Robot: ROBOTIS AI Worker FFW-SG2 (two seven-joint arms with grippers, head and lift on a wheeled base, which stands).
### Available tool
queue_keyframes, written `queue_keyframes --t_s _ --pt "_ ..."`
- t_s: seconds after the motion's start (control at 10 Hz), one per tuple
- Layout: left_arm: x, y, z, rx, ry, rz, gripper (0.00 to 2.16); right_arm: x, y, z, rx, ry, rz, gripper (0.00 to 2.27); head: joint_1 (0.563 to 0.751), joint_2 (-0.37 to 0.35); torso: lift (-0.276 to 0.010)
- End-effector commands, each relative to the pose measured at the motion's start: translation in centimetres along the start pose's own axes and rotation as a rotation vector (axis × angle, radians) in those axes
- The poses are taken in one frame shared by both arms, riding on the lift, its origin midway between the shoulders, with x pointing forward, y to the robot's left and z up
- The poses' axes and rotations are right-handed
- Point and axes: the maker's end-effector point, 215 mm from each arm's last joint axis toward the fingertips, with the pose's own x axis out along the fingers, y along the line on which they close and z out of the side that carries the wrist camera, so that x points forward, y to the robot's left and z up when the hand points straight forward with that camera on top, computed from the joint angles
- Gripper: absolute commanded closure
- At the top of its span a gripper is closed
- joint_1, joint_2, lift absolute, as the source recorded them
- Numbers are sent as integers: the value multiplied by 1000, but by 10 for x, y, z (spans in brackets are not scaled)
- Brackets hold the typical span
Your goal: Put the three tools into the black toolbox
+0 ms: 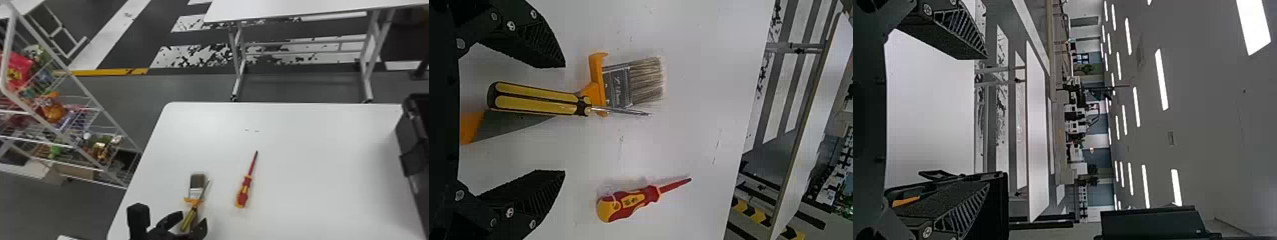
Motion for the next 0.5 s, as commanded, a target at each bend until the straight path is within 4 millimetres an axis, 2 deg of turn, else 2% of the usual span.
queue_keyframes --t_s 0.0,0.4 --pt "0 0 3 5 -9 -1 323 1 -1 -1 0 1 -1 100 695 295 -51" --pt "1 -1 7 12 -16 3 363 0 -1 -6 0 12 0 100 695 289 -51"
